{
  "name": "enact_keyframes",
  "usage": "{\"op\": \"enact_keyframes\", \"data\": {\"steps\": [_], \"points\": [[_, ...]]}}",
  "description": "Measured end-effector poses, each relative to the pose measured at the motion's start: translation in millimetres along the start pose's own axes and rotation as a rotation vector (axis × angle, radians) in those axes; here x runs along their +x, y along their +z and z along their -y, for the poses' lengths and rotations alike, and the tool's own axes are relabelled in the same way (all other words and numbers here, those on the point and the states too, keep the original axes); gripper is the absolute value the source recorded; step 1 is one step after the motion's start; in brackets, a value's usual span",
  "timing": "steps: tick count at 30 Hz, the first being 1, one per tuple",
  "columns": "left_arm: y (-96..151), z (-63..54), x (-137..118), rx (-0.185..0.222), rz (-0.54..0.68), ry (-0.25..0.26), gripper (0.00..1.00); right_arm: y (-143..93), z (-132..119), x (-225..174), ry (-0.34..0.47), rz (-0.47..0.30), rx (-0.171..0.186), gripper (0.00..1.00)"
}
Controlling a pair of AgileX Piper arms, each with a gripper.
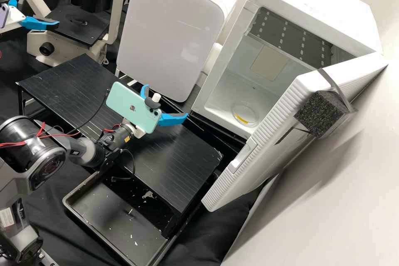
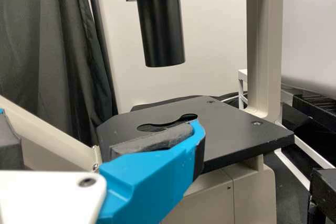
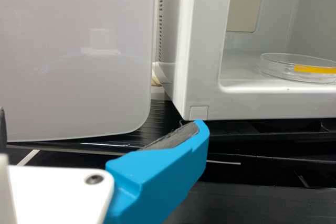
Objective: Take the petri dish out of the incubator
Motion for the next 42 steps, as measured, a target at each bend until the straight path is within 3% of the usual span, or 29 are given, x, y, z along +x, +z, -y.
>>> {"op": "enact_keyframes", "data": {"steps": [10, 16, 20, 26, 34, 42], "points": [[0, 0.0, 0, 0.000, 0.000, 0.000, 1.00, 1, 0, -1, 0.005, -0.001, 0.000, 1.00], [0, 0.0, 0, 0.000, 0.000, 0.000, 1.00, 22, -7, -19, 0.040, 0.010, -0.006, 1.00], [0, 0.0, 0, 0.000, 0.000, 0.000, 1.00, 47, -23, -39, 0.112, 0.046, 0.031, 1.00], [0, 0.0, 0, 0.000, 0.000, 0.000, 1.00, 67, -51, -48, 0.220, 0.087, 0.042, 1.00], [0, 0.0, 0, 0.000, 0.000, 0.000, 1.00, 82, -89, -18, 0.330, 0.074, 0.006, 1.00], [0, 0.0, 0, 0.000, 0.000, 0.000, 1.00, 98, -112, 27, 0.347, 0.081, -0.010, 1.00]]}}
